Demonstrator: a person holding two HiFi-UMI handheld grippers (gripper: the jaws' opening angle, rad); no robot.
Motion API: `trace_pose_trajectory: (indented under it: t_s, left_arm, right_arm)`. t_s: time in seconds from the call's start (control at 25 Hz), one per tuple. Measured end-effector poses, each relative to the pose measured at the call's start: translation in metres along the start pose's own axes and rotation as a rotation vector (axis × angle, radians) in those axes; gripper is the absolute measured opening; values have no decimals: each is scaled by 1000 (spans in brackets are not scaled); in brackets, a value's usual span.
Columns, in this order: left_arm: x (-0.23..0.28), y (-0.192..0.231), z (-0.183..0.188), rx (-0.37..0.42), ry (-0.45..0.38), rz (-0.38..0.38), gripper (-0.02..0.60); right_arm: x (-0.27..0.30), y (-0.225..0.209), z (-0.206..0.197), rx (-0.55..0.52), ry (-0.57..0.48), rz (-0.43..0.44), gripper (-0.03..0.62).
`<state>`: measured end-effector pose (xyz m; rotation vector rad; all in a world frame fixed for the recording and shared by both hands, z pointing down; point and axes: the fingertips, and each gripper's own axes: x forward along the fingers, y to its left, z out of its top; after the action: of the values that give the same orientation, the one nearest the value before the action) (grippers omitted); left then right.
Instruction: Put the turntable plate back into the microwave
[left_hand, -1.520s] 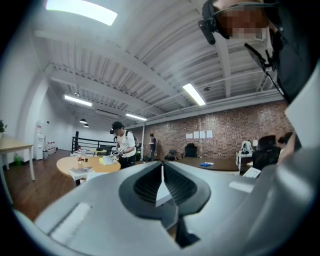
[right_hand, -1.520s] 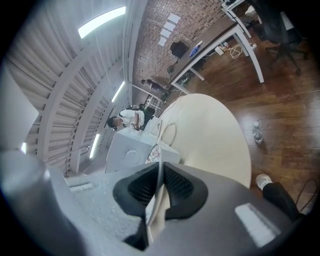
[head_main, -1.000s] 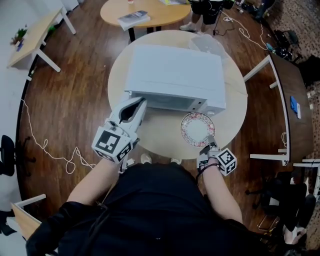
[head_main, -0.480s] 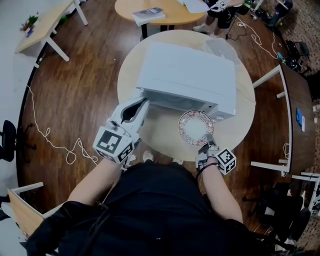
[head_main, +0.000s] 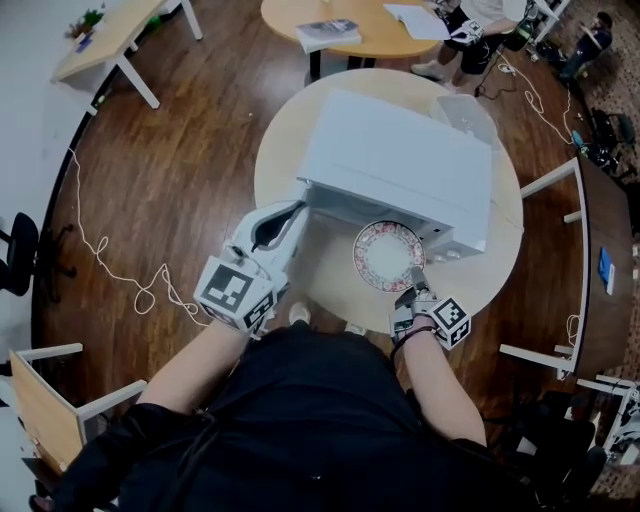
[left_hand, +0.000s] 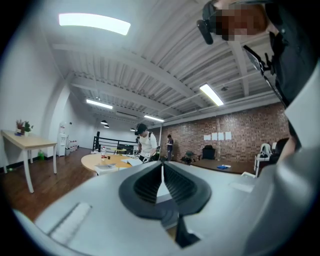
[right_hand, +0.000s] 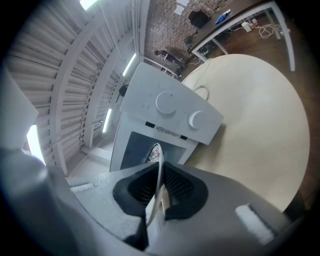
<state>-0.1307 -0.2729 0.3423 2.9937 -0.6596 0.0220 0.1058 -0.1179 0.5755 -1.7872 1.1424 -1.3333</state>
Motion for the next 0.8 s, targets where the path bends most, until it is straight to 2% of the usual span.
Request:
trace_pose_trajectory:
  t_s: [0.36,0.8]
  left_arm:
    - [-6,12,-2,-6,8,48,14]
    - [-10,14,-2,17,14,88,14]
  right_arm:
    - [33,27,-14,-37,75,50,20]
    - [59,38,-24,-60,128,80,20]
